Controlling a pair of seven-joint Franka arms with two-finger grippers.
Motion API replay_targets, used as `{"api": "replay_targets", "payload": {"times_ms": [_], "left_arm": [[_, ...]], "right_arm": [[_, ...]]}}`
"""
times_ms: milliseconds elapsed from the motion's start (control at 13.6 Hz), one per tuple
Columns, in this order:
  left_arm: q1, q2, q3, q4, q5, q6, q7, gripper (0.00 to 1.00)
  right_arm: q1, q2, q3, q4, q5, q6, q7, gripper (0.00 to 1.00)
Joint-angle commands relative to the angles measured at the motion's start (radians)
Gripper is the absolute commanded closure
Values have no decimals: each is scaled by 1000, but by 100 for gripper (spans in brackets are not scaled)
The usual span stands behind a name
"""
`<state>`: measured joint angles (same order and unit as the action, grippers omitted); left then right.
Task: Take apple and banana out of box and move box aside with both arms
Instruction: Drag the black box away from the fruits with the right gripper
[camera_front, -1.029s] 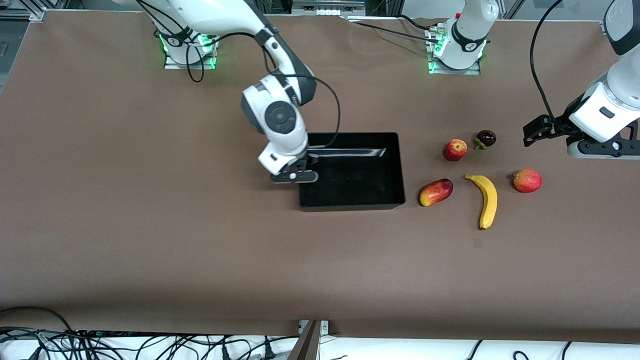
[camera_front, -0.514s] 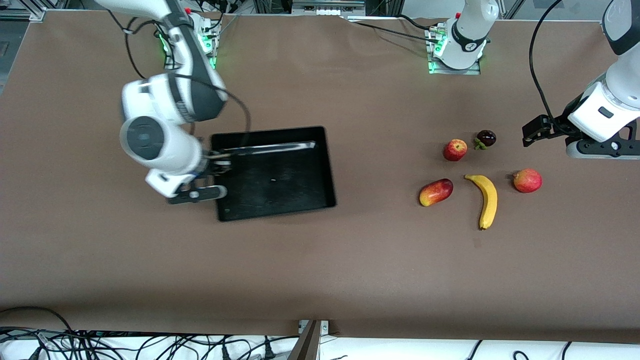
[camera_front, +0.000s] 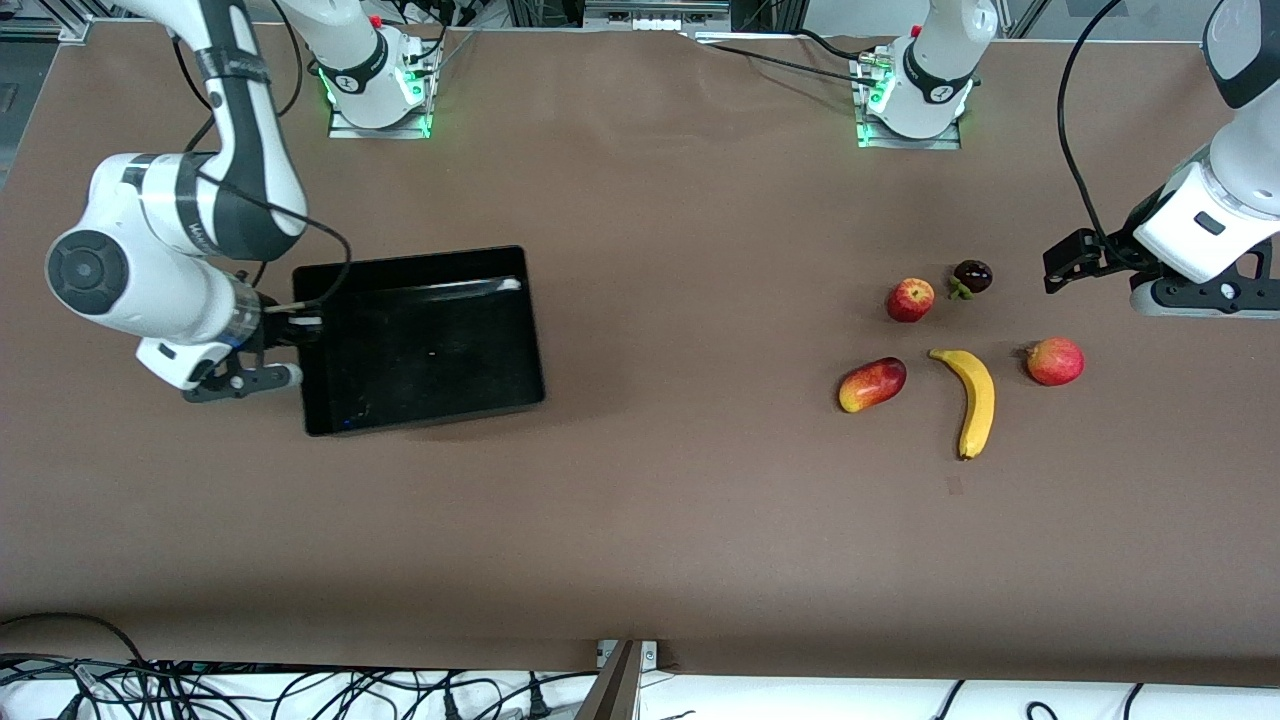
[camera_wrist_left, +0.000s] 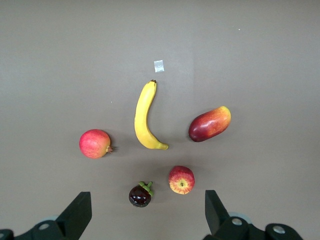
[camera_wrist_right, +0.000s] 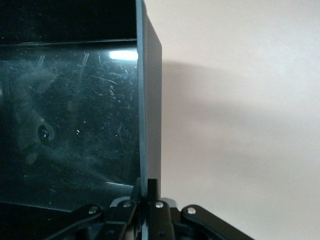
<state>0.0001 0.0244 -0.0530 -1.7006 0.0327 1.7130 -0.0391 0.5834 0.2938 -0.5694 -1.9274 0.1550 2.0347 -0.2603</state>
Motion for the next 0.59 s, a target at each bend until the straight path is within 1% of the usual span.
{"api": "replay_targets", "payload": {"times_ms": [0,73,147,294,514], "left_arm": [[-8,2,-1,16,16,-7,-10,0],[-8,2,-1,16,16,-7,-10,0],[-8,2,-1,16,16,-7,-8,0],[-8,3,-1,16,18,-9,2,0],[-9,6,-1,18,18,-9,2,0]], "right_arm": [[-13,-45,-35,-174,20,198,-92,100],[-29,-39,-35,-198,52,235,-102,100],[-33,-24,-35,-203,89,239,-103,100],[-34,-16,-35,-216,97,248,-105,100],[-40,4,-35,-268,97,324,-105,100]]}}
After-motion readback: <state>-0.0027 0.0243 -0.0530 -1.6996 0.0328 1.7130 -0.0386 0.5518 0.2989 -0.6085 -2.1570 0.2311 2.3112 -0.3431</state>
